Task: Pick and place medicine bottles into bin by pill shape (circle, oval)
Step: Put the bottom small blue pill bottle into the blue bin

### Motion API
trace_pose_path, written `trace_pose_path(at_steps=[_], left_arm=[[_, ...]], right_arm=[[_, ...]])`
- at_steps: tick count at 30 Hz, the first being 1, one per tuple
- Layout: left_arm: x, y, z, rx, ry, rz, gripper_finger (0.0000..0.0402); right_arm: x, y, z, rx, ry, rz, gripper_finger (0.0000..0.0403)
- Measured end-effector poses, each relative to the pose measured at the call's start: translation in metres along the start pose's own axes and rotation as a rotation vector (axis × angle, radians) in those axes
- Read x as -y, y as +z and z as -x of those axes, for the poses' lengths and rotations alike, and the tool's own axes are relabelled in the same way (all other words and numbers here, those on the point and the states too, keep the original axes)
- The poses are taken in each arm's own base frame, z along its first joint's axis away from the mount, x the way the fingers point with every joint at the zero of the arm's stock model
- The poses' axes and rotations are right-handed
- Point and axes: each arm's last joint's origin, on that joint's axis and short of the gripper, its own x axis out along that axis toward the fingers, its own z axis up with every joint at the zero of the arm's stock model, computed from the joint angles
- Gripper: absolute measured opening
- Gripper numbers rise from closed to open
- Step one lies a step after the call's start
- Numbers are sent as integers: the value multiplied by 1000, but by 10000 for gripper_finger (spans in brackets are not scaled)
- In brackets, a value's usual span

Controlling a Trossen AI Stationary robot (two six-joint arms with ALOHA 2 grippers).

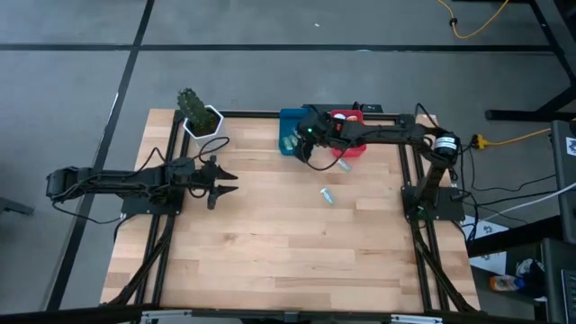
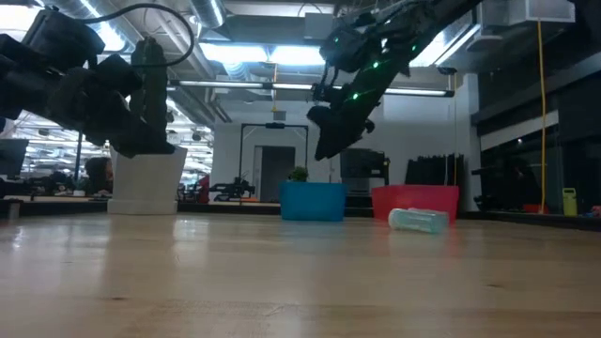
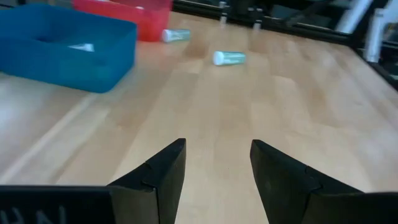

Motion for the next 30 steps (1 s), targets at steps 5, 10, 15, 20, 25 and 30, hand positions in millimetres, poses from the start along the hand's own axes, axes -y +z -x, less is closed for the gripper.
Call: trace_pose_path(at_steps=[5, 10, 15, 20, 25, 30], left_arm=[[1, 0, 0, -3, -21, 8, 174], [1, 0, 0, -2, -18, 19, 174], [1, 0, 0, -2, -18, 19, 174], [0, 0, 0, -2, -17, 19, 174], [0, 0, 0, -1, -16, 19, 174], [0, 0, 0, 2, 11, 24, 174]], right_arm=[[0, 0, 36, -51, 18, -31, 202], [-6, -16, 68, -233, 130, -25, 202], [-31, -31, 81, -347, 225, 15, 202], [-58, -59, 83, -416, 243, 53, 202], [-74, -87, 79, -437, 175, 27, 202], [-81, -113, 74, -451, 111, -50, 202]])
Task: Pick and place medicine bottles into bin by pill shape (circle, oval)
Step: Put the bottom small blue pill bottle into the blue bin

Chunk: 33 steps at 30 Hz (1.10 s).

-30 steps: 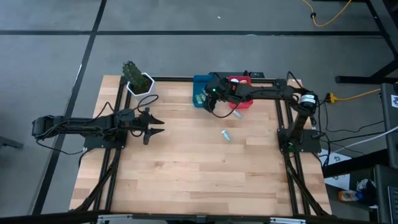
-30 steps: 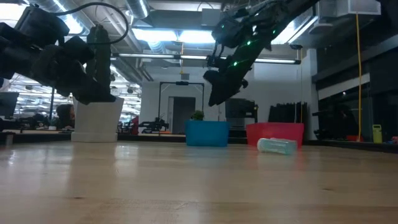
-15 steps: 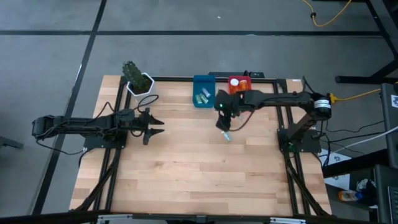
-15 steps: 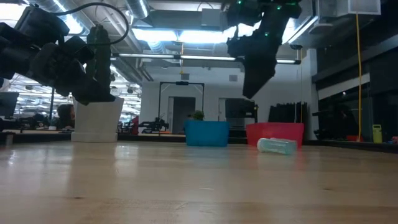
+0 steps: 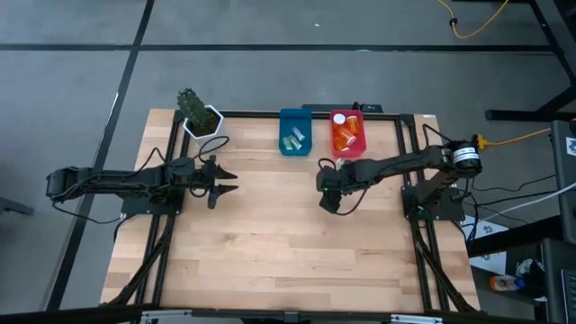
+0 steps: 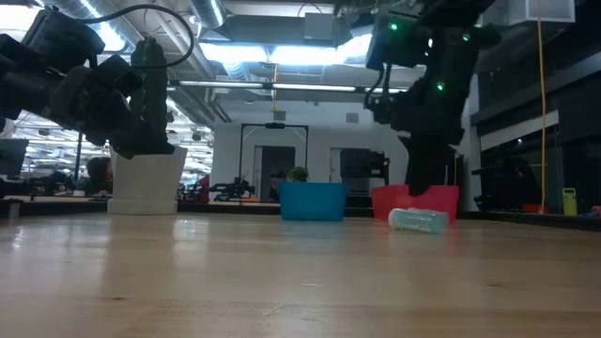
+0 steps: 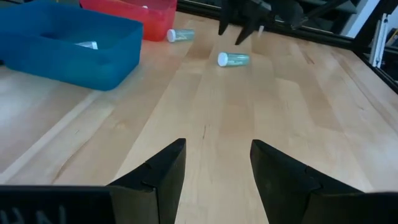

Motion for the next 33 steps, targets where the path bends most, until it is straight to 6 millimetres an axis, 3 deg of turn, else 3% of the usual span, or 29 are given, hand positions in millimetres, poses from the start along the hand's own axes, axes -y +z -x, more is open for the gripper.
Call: trace_pose_path(at_steps=[9, 33], left_arm=[[0, 0, 0, 0, 1, -1, 174], [0, 0, 0, 0, 0, -1, 174]], right_arm=[[-4, -10, -14, 51, 46, -26, 202], [-21, -21, -11, 48, 63, -93, 202]])
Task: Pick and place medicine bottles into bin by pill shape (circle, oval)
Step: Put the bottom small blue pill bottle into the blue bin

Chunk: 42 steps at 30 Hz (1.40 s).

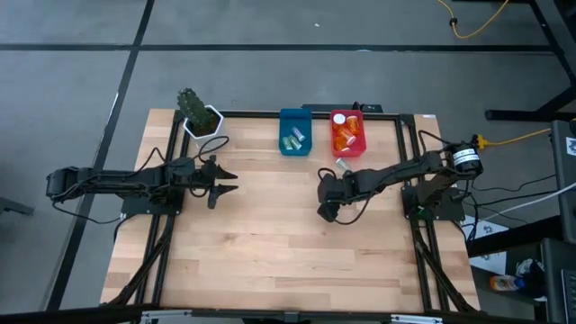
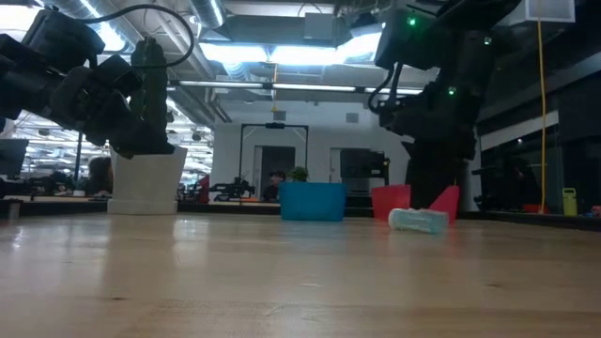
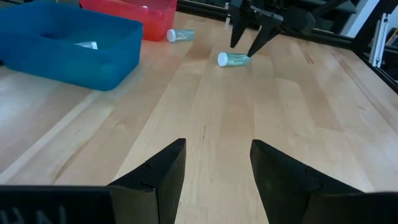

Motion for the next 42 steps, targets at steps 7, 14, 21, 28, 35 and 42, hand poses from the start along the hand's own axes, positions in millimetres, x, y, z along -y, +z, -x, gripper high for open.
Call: trace_pose_path(at_steps=[7, 14, 21, 28, 35, 42], left_arm=[[0, 0, 0, 0, 0, 0, 174], [0, 0, 0, 0, 0, 1, 174], [0, 0, 0, 0, 0, 1, 174], [0, 0, 0, 0, 0, 3, 174], [0, 0, 0, 0, 0, 3, 174], [0, 0, 0, 0, 0, 3, 174]], right_arm=[[3, -5, -6, 13, -16, 7, 202], [8, -15, -16, 10, -15, -16, 202], [8, -17, -16, -2, -8, -17, 202], [10, -15, -16, 7, -18, 5, 202], [10, -13, -17, 20, -12, -3, 202], [10, -13, -17, 15, -8, -1, 171]])
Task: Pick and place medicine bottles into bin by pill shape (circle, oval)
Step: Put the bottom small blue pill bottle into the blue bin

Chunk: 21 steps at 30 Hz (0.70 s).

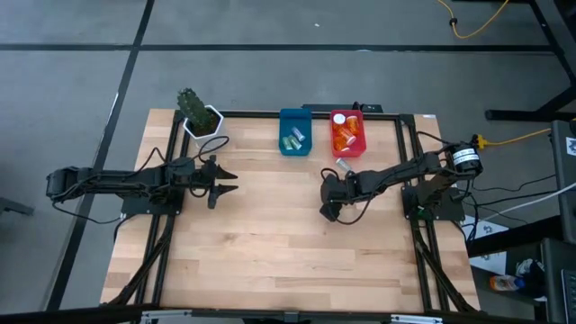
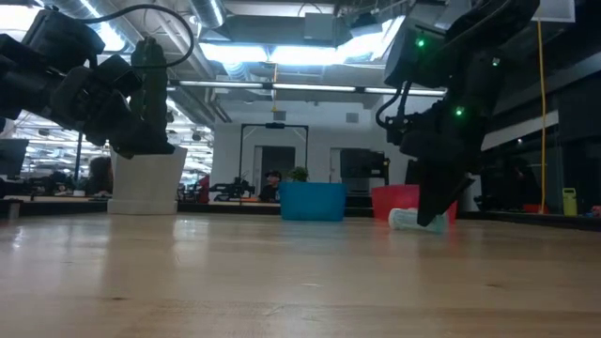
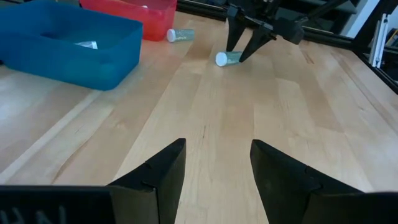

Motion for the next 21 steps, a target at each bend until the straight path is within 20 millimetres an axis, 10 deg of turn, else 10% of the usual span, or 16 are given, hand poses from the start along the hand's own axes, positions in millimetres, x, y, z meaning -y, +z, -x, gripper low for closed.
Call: trace_pose_path(at_steps=[21], left_arm=[[0, 0, 0, 0, 0, 0, 174]], right_arm=[[-11, 43, 21, 267, -86, 165, 88]])
